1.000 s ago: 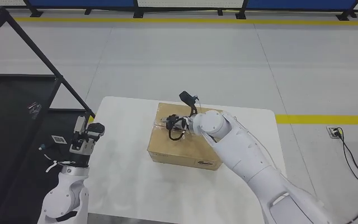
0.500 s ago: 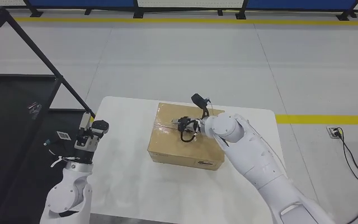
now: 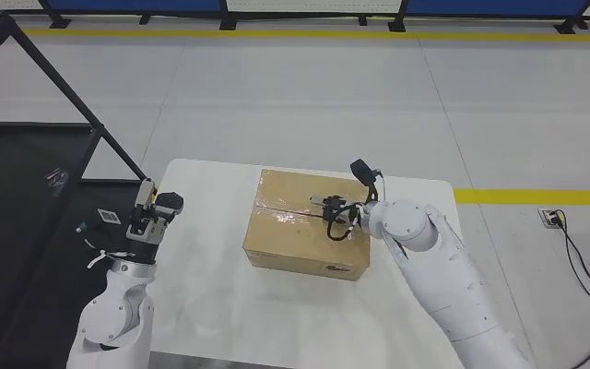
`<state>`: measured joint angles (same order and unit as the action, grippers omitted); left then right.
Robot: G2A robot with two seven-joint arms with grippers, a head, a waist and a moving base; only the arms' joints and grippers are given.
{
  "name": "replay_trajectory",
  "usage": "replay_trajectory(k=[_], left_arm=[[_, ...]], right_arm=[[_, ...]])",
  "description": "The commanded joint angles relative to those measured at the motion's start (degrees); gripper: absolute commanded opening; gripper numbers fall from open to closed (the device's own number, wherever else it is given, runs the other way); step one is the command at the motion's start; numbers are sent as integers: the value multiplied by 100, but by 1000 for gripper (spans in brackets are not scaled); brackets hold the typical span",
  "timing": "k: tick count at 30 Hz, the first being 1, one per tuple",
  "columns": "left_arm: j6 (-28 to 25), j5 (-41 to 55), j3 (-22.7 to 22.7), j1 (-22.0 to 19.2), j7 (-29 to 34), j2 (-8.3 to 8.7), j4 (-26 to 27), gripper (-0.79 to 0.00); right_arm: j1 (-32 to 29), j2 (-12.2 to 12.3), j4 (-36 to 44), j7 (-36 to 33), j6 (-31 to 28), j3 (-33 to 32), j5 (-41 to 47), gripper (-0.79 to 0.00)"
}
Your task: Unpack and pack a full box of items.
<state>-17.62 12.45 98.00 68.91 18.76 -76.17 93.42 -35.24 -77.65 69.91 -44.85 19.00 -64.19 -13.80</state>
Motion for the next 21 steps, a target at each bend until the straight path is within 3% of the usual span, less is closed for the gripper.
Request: replay_trajectory(k=[1,14,18,20,21], left_arm=[[-6,15,-19,-19,16,6,-13,0],[-16,44,-111,-89,113,51,-42,0],[1,79,-99,-97,129,67,-51,0],[8,98,-86,-100,142,76,-71,0],[10,99,-78,-105,146,81,-90,0]], right_arm=[[-233,73,269,7,77,-237,-49,-243],[-1519,417,1381,119,157,-1716,158,-151],[-1994,486,1775,263,-76,-2205,479,-123],[-2281,510,2010,270,-396,-2455,811,-65],[-2406,521,2081,256,-523,-2548,934,-92]])
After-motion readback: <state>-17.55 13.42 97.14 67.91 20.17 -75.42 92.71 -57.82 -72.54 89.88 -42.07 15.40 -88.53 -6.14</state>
